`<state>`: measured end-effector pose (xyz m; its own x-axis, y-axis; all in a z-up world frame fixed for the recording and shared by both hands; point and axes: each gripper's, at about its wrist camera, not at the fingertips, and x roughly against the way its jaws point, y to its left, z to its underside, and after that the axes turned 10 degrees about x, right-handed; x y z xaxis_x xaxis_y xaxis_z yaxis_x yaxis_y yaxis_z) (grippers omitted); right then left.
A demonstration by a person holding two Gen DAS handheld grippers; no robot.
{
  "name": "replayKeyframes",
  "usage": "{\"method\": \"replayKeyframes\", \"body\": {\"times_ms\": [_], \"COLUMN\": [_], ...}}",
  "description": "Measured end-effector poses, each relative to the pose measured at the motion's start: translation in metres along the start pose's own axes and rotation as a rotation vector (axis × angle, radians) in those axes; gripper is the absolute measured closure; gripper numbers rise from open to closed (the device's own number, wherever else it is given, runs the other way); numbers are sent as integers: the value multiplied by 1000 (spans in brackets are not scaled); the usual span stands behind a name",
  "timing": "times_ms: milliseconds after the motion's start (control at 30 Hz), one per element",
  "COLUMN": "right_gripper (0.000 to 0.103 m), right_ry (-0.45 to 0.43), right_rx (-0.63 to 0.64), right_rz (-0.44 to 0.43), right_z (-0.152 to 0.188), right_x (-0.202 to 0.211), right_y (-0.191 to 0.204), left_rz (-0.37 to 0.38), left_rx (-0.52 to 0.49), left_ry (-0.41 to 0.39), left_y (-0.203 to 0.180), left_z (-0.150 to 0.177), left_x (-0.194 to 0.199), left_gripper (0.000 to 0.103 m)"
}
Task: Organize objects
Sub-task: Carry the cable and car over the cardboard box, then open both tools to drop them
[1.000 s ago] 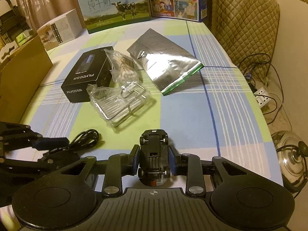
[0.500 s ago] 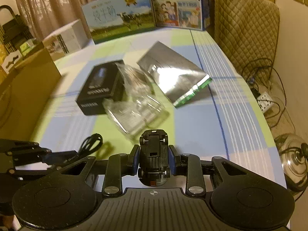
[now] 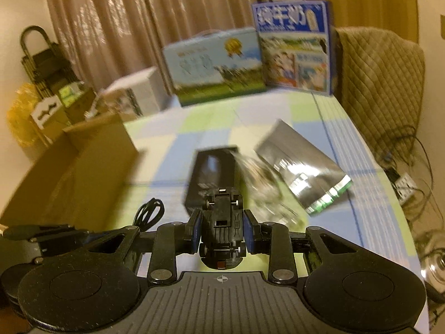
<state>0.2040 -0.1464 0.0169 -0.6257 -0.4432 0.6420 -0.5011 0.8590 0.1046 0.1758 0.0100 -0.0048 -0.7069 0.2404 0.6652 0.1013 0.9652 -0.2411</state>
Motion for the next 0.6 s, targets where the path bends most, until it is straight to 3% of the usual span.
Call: {"method": "replayKeyframes", "body": {"times_ms": [300, 600], "right_gripper": [76, 76], "right_ry": [-79, -108], "right_rx": [38, 70], "right_rz": [-106, -217], "right_z": [-37, -47], "right_x": [2, -14], "right_y": [59, 108], "left_rz": [-88, -177], "left_rx": [56, 103], "left_ry": [-93, -148], "left_y": [40, 90], "left_z": [-20, -25], "left_x": [57, 103], "left_gripper": [87, 87]}}
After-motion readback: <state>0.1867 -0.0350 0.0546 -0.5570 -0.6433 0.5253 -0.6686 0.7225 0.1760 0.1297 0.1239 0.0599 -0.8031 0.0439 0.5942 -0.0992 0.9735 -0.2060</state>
